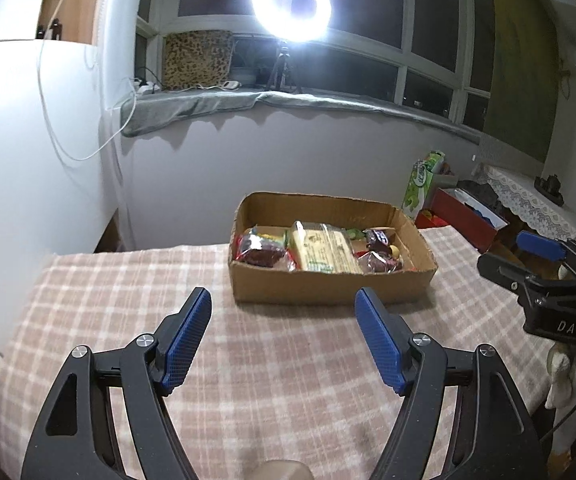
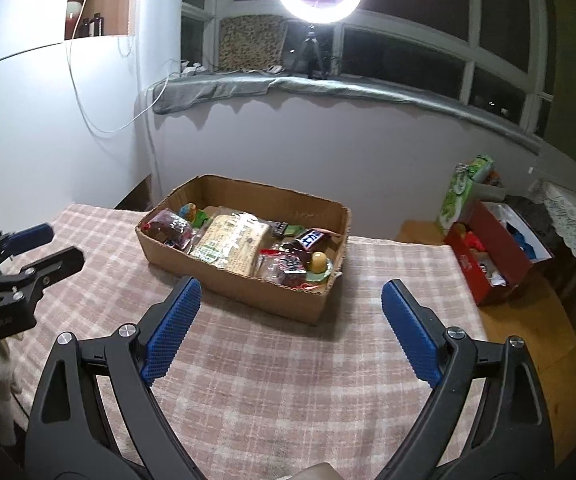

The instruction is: Organize snacks

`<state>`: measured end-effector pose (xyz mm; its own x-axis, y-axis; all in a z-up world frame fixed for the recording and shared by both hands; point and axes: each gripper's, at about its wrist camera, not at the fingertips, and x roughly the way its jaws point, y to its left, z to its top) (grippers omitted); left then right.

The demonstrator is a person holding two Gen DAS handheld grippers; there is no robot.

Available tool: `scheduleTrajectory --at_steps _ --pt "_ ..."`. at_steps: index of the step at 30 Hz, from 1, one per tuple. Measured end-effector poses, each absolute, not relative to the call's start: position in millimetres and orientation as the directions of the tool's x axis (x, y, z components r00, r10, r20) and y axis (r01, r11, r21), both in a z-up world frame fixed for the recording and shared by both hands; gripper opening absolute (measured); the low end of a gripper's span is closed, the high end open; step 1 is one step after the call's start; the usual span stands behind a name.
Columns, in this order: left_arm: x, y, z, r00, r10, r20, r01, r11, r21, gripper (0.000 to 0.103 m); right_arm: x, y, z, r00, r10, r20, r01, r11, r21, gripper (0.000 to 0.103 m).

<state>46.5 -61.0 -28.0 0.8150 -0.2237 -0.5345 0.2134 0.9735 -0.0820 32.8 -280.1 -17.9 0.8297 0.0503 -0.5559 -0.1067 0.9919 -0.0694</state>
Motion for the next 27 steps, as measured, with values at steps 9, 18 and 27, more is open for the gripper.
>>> scheduleTrajectory --at_steps 9,18,27 --pt "35.4 -54.0 -33.4 0.813 -0.208 -0.544 0.181 0.978 -0.104 0.075 22.5 -278.0 -24.2 0.823 0.053 -0.565 -0.098 0.994 -0.049 0.094" --pt "34.1 -50.8 -32.4 0.814 -0.204 -0.544 0.167 0.979 -0.118 0.075 20.8 -274.0 -26.3 0.822 0.059 -0.566 -0.105 0.993 -0.049 0.094" --pt "33.9 -50.6 -33.7 0.81 -0.201 -0.551 0.158 0.98 -0.125 0.075 21.0 -275.0 -26.3 0.822 0.058 -0.567 -0.104 0.993 -0.049 0.094"
